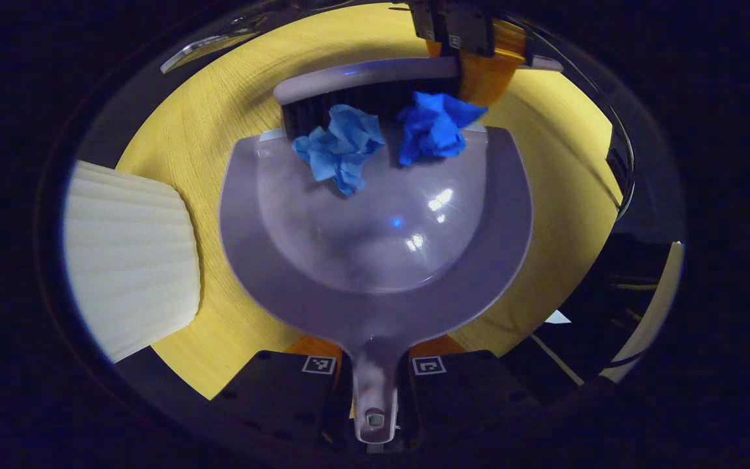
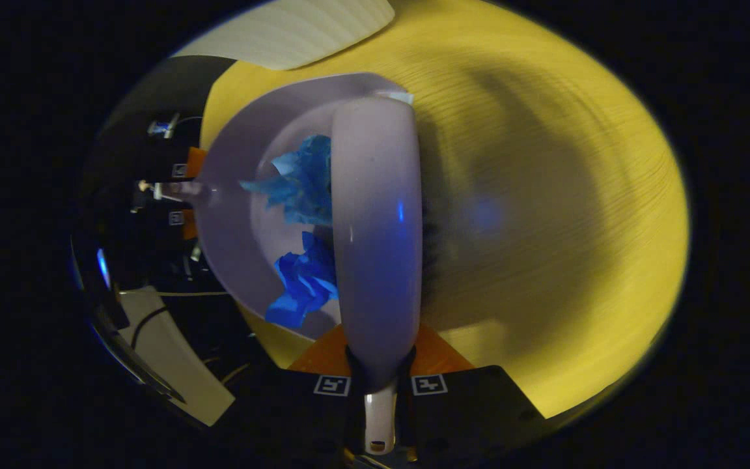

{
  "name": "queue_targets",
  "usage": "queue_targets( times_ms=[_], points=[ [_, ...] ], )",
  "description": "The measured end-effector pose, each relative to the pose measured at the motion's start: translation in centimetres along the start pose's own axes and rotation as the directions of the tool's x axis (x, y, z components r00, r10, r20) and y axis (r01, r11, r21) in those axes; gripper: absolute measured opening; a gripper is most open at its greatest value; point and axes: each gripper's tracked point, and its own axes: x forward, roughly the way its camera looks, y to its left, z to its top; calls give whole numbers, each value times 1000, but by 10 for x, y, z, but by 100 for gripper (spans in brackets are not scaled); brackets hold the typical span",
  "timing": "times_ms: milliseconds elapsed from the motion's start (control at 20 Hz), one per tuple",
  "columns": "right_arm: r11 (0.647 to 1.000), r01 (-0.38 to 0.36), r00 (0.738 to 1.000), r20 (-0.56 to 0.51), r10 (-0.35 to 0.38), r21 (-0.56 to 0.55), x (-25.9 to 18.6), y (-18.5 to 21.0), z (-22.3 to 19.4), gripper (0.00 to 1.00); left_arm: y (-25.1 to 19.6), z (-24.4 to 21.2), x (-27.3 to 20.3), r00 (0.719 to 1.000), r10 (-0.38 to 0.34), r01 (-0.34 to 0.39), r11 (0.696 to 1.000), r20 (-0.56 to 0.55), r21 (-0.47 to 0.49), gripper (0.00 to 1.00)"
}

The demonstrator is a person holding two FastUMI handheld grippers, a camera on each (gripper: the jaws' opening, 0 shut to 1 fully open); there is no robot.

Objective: Pick up the small broom and dustpan from the desktop, sweep the trash into the dustpan with the broom, and then empty the trash into the garbage bin.

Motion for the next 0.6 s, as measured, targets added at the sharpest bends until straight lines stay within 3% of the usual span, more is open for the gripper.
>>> queue_targets(
  times_ms=[150,300,450,600],
  points=[
    [992,-98,990,111,89,85,-16,-6,9,19,2,3,0,1000,9,-9,1000,22,-8,26],
    [986,-94,966,252,56,141,-49,-19,7,19,1,8,-6,997,38,-36,999,72,-26,26],
    [969,-112,896,444,1,222,-83,-33,-1,19,-3,14,-23,984,75,-73,997,163,-17,26],
    [940,-169,778,626,-58,297,-105,-56,-4,19,-6,21,-53,954,110,-115,993,280,2,26]
  ],
)
